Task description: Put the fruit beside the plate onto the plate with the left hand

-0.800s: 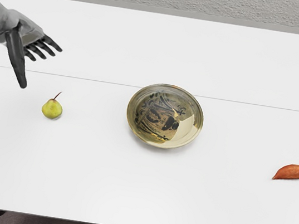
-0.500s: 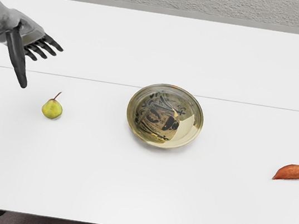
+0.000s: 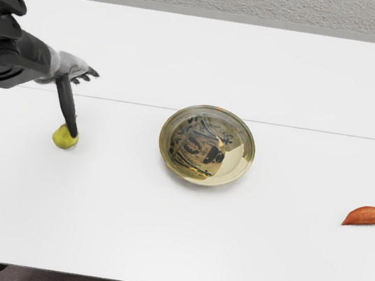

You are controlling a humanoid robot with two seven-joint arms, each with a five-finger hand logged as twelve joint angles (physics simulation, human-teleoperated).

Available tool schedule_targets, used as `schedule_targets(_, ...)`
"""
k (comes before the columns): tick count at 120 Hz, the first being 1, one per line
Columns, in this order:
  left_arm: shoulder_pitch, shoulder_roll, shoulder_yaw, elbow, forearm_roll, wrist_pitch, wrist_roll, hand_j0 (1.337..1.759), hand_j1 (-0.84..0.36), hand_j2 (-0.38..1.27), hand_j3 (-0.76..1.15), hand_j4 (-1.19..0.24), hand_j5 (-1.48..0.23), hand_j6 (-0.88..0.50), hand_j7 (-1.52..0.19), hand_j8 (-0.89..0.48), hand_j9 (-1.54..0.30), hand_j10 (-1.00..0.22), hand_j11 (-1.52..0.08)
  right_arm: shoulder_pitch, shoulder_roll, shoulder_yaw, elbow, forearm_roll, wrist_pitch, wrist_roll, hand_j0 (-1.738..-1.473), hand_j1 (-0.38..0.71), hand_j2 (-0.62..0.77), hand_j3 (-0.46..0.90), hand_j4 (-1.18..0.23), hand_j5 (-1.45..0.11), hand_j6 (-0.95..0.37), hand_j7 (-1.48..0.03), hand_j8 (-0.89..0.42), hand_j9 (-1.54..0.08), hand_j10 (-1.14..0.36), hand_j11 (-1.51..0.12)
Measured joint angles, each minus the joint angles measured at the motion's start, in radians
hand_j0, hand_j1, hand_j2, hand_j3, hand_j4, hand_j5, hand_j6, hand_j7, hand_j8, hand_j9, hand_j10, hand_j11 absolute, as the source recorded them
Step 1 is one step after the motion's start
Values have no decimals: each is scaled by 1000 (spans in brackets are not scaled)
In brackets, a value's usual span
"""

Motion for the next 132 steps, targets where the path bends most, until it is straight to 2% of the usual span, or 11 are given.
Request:
schedule_targets(13,40,-53,-13,-61,-32,294,1,1658,338,2,0,-9,-11,-9,-11,-9,-11,-9,-11,0,0,0,0,0,0,0,-1658,-338,-2,0,-10,-12,-10,-12,-10,-12,-10,-12)
schedule_targets(25,66,-60,-14,-101,-23,407,3,1658,340,1,0,-8,-10,-8,-10,-8,-10,-8,-10,-1,0,0,0,0,0,0,-1658,-338,-2,0,-10,-12,-10,-12,-10,-12,-10,-12)
schedule_targets(28,80,-63,-14,-107,-15,421,13,1658,340,1,0,-7,-9,-8,-9,-7,-9,-7,-9,0,0,0,0,0,0,0,-1658,-338,-2,0,-10,-12,-10,-12,-10,-12,-10,-12)
schedule_targets(42,94,-82,-14,-122,27,448,106,1658,341,1,0,-7,-9,-7,-9,-7,-9,-7,-9,-1,0,0,0,0,0,0,-1658,-337,-2,0,-10,-13,-10,-13,-10,-13,-10,-13)
schedule_targets(57,113,-96,-18,-127,60,415,145,1658,341,1,0,-7,-9,-7,-9,-7,-9,-7,-9,-1,0,0,0,0,0,0,-1658,-337,-2,0,-10,-13,-10,-13,-10,-13,-10,-13)
schedule_targets(68,117,-98,-21,-128,68,405,154,1658,340,2,0,-7,-9,-8,-9,-7,-9,-7,-9,0,0,0,0,0,0,0,-1658,-337,-2,0,-10,-13,-10,-13,-10,-13,-10,-13)
schedule_targets(74,155,-108,-32,-126,71,404,156,1658,340,2,0,-8,-10,-8,-10,-8,-10,-8,-10,0,0,0,0,0,0,0,-1658,-337,-2,0,-10,-13,-10,-13,-10,-13,-10,-13)
schedule_targets(91,187,-112,-54,-116,73,414,156,1658,340,2,0,-8,-10,-8,-10,-8,-10,-8,-10,0,0,0,0,0,0,0,-1658,-337,-2,0,-10,-13,-10,-13,-10,-13,-10,-13)
schedule_targets(132,214,-111,-64,-97,47,499,154,1658,337,2,0,-11,-14,-11,-14,-11,-14,-11,-14,0,0,0,0,0,0,0,-1658,-337,-2,0,-10,-13,-10,-13,-10,-13,-10,-13)
